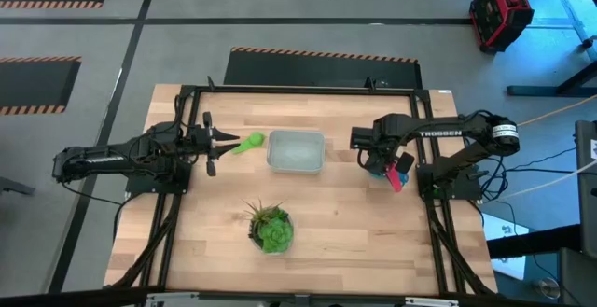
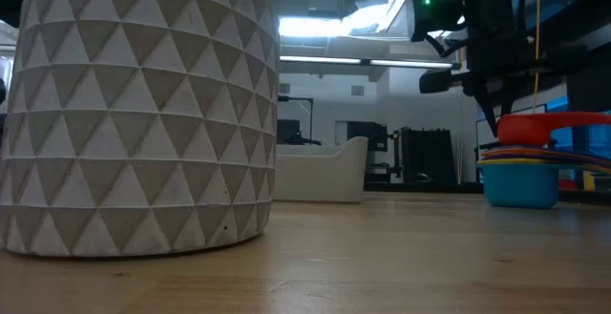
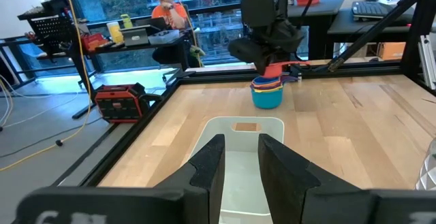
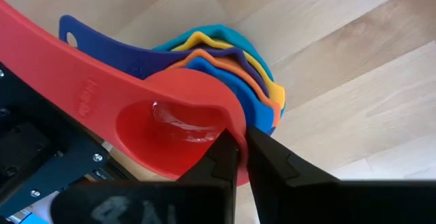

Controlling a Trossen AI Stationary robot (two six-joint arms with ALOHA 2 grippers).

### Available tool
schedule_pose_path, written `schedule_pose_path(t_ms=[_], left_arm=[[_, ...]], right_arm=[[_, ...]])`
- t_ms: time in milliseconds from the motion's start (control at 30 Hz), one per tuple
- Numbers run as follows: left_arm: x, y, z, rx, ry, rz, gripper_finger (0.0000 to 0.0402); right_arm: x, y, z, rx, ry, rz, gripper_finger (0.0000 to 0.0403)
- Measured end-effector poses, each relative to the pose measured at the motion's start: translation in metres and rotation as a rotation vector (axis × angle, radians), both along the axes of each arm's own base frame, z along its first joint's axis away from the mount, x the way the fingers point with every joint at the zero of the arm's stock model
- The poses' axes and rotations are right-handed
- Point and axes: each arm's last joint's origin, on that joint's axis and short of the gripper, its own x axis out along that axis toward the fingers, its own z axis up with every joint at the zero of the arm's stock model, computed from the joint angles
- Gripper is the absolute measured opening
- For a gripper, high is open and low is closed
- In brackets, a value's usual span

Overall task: Nest measuring cups in basket
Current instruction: Stack the red measuring cup on top of the the blue measuring cup

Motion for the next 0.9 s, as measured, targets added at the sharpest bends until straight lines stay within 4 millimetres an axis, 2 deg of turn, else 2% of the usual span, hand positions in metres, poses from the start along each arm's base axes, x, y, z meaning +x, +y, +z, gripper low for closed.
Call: schedule_pose_path(t_ms=[400, 900], left_arm=[[0.0, 0.0, 0.0, 0.0, 0.0, 0.0, 0.0082], [0.0, 0.0, 0.0, 0.0, 0.0, 0.0, 0.0082]], right_arm=[[-0.0008, -0.005, 0.0, -0.014, -0.007, -0.101, 0.003], [-0.0001, -0.0046, 0.0, 0.003, -0.017, -0.103, 0.003]])
